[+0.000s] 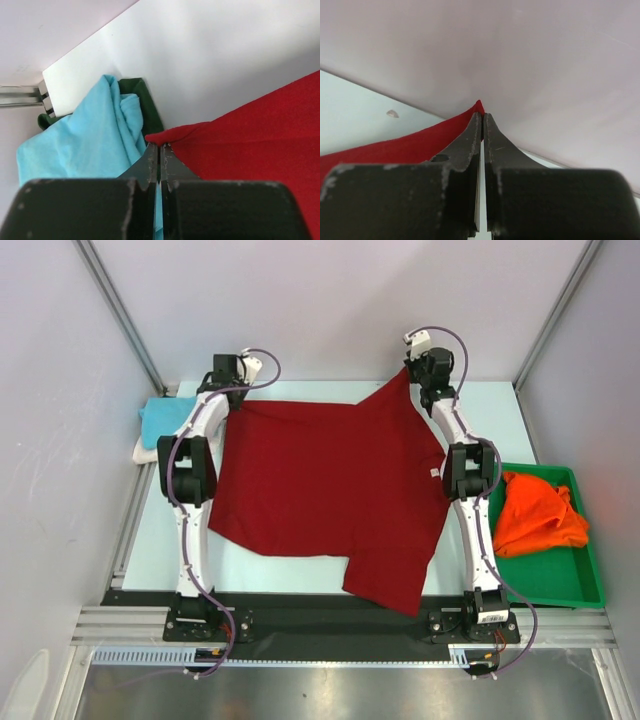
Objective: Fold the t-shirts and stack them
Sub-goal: Fold the tshirt
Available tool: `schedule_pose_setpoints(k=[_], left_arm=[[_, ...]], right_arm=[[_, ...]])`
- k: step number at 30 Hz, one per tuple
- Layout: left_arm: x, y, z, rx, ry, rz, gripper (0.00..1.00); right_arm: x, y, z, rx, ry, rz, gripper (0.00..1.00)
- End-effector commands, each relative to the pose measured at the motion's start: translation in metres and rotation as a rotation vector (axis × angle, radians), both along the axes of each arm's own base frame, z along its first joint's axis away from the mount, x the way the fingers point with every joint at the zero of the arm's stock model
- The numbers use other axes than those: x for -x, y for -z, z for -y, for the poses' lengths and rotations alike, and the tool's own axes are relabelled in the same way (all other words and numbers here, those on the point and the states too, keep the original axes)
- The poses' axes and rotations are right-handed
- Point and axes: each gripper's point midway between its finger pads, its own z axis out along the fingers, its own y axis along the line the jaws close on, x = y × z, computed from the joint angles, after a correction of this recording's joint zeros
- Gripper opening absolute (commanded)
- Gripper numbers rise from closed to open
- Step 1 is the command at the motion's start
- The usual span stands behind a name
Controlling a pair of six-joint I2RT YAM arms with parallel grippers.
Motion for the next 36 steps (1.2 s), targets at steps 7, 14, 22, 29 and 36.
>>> schedule_pose_setpoints(k=[7,14,22,29,36], left_arm=[[0.000,-0.007,-0.009,0.008,-0.009,0.004,0.01],[-0.001,-0.019,-0.002,0.006,0.042,0.030,0.00],[-0.003,-0.039,-0.003,-0.037,0.075,0.067,0.00],[-0.010,-0.049,-0.009,-0.063,0.052,0.112,0.00],[-0.010,-0.049,-0.016,-0.089,0.015,0.119,0.00]], right_arm=[[-0.005,-0.052,-0.011,0.006,0.010,0.140,0.00],[0.003,-0.064,0.007,0.038,0.022,0.099,0.00],[0.027,-0.040,0.022,0.114,-0.014,-0.038,0.00],[0.024,-0.050,0.017,0.126,-0.036,-0.027,0.00],[0.001,-0.059,-0.006,0.094,-0.045,0.117,0.00]])
